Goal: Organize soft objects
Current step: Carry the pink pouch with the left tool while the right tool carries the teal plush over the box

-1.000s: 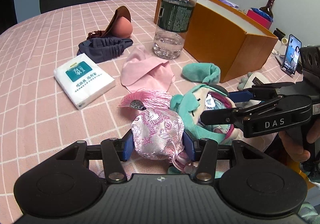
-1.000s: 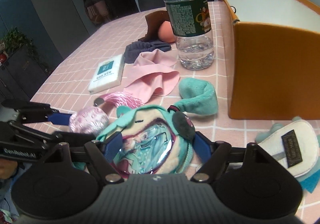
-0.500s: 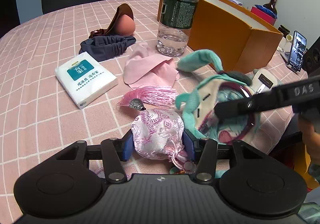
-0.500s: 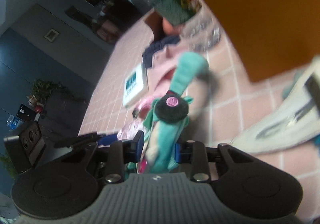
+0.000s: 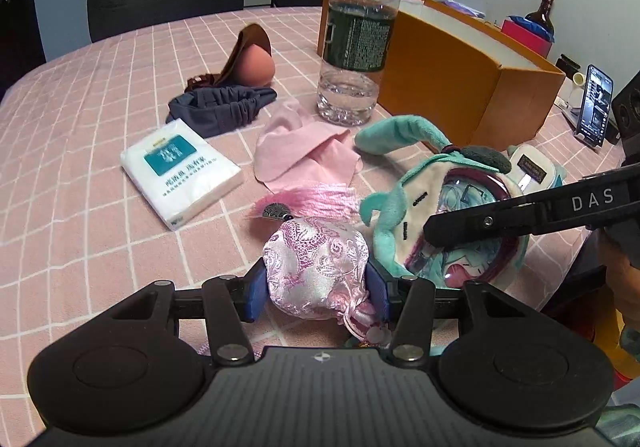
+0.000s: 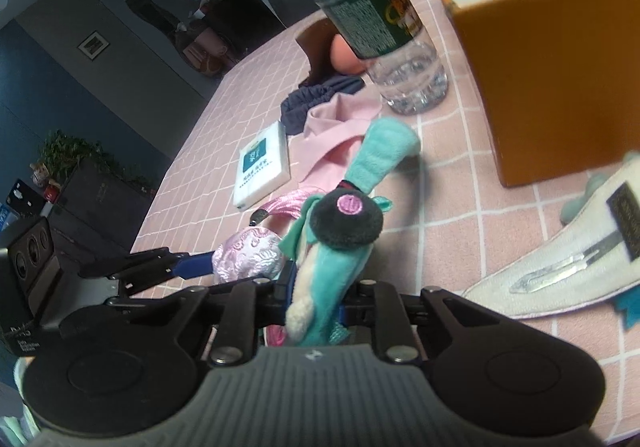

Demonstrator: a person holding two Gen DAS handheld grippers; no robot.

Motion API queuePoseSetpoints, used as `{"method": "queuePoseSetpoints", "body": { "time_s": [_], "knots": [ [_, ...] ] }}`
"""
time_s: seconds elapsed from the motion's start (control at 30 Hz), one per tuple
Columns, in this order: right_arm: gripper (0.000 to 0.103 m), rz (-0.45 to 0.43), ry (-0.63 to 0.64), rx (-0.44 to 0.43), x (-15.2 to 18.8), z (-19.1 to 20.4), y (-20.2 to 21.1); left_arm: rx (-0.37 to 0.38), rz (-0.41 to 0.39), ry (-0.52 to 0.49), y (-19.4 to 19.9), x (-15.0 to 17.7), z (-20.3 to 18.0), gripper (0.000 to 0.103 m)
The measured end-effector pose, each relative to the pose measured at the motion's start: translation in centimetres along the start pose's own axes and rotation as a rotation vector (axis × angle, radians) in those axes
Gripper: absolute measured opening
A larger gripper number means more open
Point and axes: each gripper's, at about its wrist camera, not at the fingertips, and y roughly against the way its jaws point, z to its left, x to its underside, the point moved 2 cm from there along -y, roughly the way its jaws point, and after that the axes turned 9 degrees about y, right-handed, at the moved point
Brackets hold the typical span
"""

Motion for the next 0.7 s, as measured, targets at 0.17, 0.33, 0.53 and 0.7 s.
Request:
{"method": "queuePoseSetpoints", "body": {
  "time_s": [0.17, 0.33, 0.53, 0.7],
  "knots": [
    [0.017, -0.044, 0.097, 0.036, -1.1, 1.6, 2.3, -0.006, -0.05, -0.018, 1.8, -1.1, -0.1, 0.057],
    [0.017, -0.075, 0.217, 0.094, -2.3, 3.2, 5.1, -0.014, -0.103, -0.047, 3.6, -2.3, -0.6, 0.057],
    [0.017, -0.124, 0.319, 0.155, -4.0, 4.6, 8.7, -0.009, -0.167, -0.107, 5.9, -4.0, -2.0, 0.056],
    [0.017, -0.178, 0.387, 0.207, -5.4, 5.9, 12.0, 0.023, -0.205, -0.181, 7.5, -5.5, -4.0, 0.056]
  ]
}}
